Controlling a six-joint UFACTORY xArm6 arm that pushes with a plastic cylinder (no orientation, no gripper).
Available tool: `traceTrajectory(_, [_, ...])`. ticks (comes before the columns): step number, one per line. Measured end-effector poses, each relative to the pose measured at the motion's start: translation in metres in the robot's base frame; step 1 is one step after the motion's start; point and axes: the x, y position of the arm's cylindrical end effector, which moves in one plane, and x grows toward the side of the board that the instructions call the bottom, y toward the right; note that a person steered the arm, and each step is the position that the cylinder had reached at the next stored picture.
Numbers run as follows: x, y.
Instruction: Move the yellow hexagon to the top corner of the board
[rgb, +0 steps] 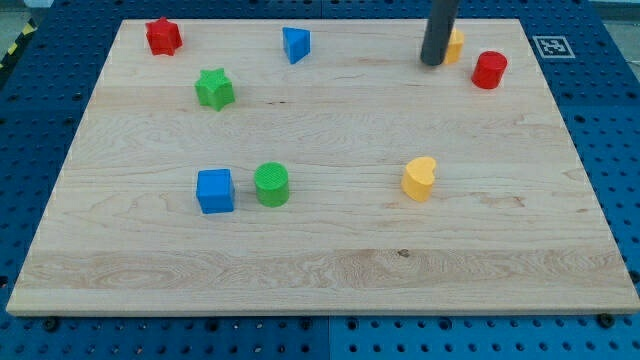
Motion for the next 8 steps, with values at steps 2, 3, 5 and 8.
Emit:
traceTrajectory(2, [-0.009, 0.002])
traceTrajectory(3, [-0.009, -0.01])
traceTrajectory(5, [-0.009, -0.012])
traceTrajectory(8, [0.093, -0.088])
